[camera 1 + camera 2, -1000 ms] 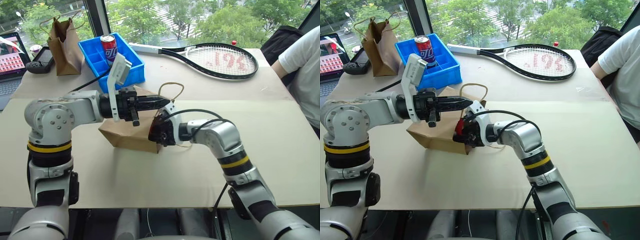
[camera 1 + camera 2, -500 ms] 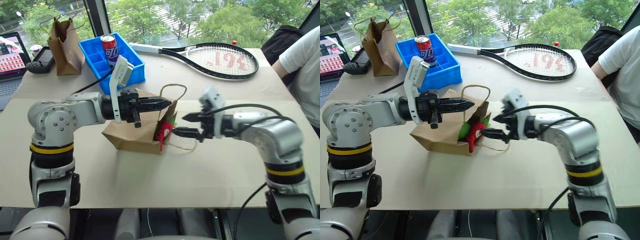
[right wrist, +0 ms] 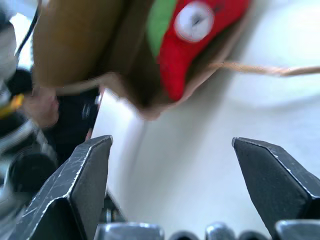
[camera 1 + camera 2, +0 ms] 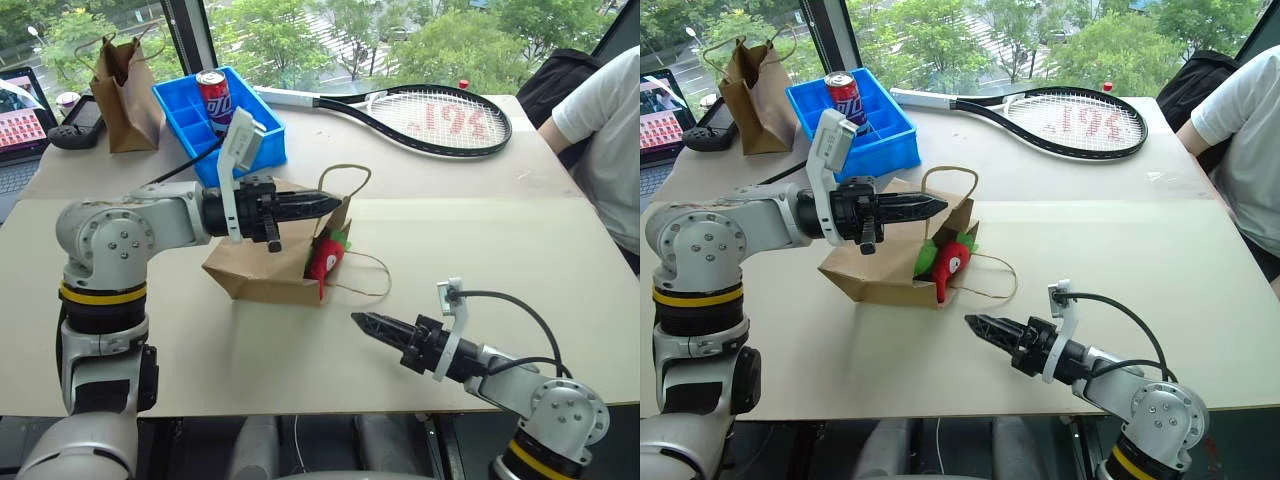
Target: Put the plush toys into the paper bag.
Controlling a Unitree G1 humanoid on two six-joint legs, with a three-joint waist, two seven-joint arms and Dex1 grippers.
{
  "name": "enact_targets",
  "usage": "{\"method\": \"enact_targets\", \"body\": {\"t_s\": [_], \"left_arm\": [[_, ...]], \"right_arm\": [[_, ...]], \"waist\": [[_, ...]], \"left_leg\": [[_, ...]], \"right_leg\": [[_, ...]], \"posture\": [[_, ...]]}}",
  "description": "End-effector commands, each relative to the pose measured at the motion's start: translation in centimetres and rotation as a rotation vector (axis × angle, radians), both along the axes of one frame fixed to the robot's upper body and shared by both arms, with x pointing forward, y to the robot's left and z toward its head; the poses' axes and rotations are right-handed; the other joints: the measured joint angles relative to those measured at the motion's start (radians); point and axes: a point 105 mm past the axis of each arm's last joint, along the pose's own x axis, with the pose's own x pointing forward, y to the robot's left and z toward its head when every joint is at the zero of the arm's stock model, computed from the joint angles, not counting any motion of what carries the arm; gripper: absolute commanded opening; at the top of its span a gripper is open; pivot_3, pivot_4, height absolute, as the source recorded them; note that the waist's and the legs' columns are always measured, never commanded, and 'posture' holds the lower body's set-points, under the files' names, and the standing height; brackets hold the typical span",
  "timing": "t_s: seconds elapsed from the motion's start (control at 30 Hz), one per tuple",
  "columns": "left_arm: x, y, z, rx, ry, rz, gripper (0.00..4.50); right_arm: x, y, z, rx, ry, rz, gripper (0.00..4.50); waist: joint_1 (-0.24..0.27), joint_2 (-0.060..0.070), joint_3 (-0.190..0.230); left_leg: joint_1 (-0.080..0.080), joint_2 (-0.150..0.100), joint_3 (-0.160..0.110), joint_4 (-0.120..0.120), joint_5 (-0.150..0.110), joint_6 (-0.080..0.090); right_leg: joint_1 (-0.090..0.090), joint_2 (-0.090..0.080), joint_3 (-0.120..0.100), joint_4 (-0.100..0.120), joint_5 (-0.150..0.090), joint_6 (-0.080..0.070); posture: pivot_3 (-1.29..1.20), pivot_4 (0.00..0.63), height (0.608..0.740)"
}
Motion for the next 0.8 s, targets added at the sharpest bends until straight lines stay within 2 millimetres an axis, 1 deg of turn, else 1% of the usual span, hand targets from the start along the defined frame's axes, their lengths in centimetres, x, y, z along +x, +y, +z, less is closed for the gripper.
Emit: {"method": "enact_targets", "body": {"t_s": [0.03,0.23,0.37,0.4,0.43,0.57,0.6,0.63,0.67,0.7,0.73,0.8], "left_arm": [[-0.2,0.1,1.6,-0.01,-0.068,-0.007,0.0],[-0.2,0.3,1.8,-0.004,-0.073,-0.001,0.0],[-0.2,0.4,1.9,0.0,-0.08,0.006,0.0],[-0.2,0.5,1.9,0.0,-0.082,0.008,0.0],[-0.2,0.5,1.9,0.001,-0.082,0.008,0.0],[-0.1,0.6,1.9,0.001,-0.084,0.013,0.0],[0.0,0.6,1.9,0.001,-0.086,0.016,0.0],[0.0,0.7,1.9,0.001,-0.088,0.021,0.0],[0.2,0.8,1.9,0.0,-0.092,0.029,0.0],[0.4,0.9,2.0,0.001,-0.098,0.043,0.0],[0.6,1.0,2.0,0.002,-0.102,0.052,0.0],[1.1,1.4,2.2,0.002,-0.117,0.078,0.0]], "right_arm": [[2.5,-0.1,-0.4,0.048,0.063,-0.132,4.28],[5.8,0.2,-1.9,0.107,0.162,-0.238,4.28],[7.1,0.6,-1.6,0.161,0.163,-0.271,4.28],[7.2,0.8,-1.3,0.176,0.152,-0.268,3.78],[7.3,0.8,-1.1,0.185,0.145,-0.266,3.55],[7.2,0.6,0.2,0.219,0.071,-0.269,2.17],[7.2,0.1,1.6,0.231,-0.01,-0.271,1.85],[7.2,-0.3,3.1,0.238,-0.09,-0.276,1.68],[7.1,-0.5,4.8,0.243,-0.181,-0.273,1.18],[7.0,-0.6,6.7,0.253,-0.262,-0.259,0.83],[6.8,-0.6,7.7,0.258,-0.306,-0.249,0.52],[6.5,-0.3,10.1,0.235,-0.404,-0.208,0.03]], "waist": [[0.001,0.0,0.0],[-0.001,-0.001,-0.001],[-0.006,-0.001,-0.001],[-0.006,-0.001,-0.001],[-0.006,-0.001,-0.001],[-0.007,-0.001,-0.001],[-0.007,-0.001,-0.001],[-0.008,-0.001,-0.001],[-0.009,0.0,0.0],[-0.009,0.0,0.0],[-0.009,0.0,0.0],[-0.012,0.0,0.0]], "left_leg": [[0.0,0.0,0.0,-0.001,0.001,0.0],[0.0,0.001,0.0,-0.007,0.003,0.0],[0.0,0.002,0.0,-0.007,0.005,0.0],[0.0,0.002,0.0,-0.007,0.006,0.0],[0.0,0.002,0.0,-0.007,0.007,0.0],[0.0,0.001,0.0,-0.008,0.012,0.0],[0.0,0.002,0.0,-0.008,0.013,0.0],[0.0,0.002,0.0,-0.008,0.013,0.0],[0.0,0.002,0.0,-0.008,0.014,0.0],[-0.001,0.001,0.0,-0.009,0.014,0.0],[-0.002,0.001,0.0,-0.009,0.014,0.0],[-0.002,0.001,0.0,-0.009,0.014,-0.001]], "right_leg": [[-0.001,0.0,0.0,0.0,0.0,0.0],[-0.004,0.001,0.0,0.0,0.001,-0.001],[-0.004,0.002,0.0,0.0,0.003,-0.002],[-0.003,0.002,0.0,0.0,0.004,-0.002],[-0.003,0.002,0.0,0.0,0.004,-0.002],[-0.004,0.002,0.0,0.0,0.007,-0.001],[-0.004,0.002,0.0,0.0,0.008,-0.001],[-0.004,0.002,0.0,0.0,0.008,-0.001],[-0.005,0.002,0.0,0.0,0.008,-0.001],[-0.006,0.002,0.0,0.0,0.008,0.0],[-0.007,0.002,0.0,0.0,0.008,0.0],[-0.007,0.002,0.0,0.0,0.008,0.0]], "posture": [[0.0,0.15,0.74],[0.0,0.15,0.74],[0.0,0.15,0.74],[0.0,0.15,0.74],[0.0,0.15,0.74],[0.0,0.15,0.74],[0.0,0.15,0.74],[0.0,0.15,0.74],[0.0,0.15,0.74],[0.0,0.15,0.74],[0.0,0.15,0.74],[0.0,0.15,0.74]]}}
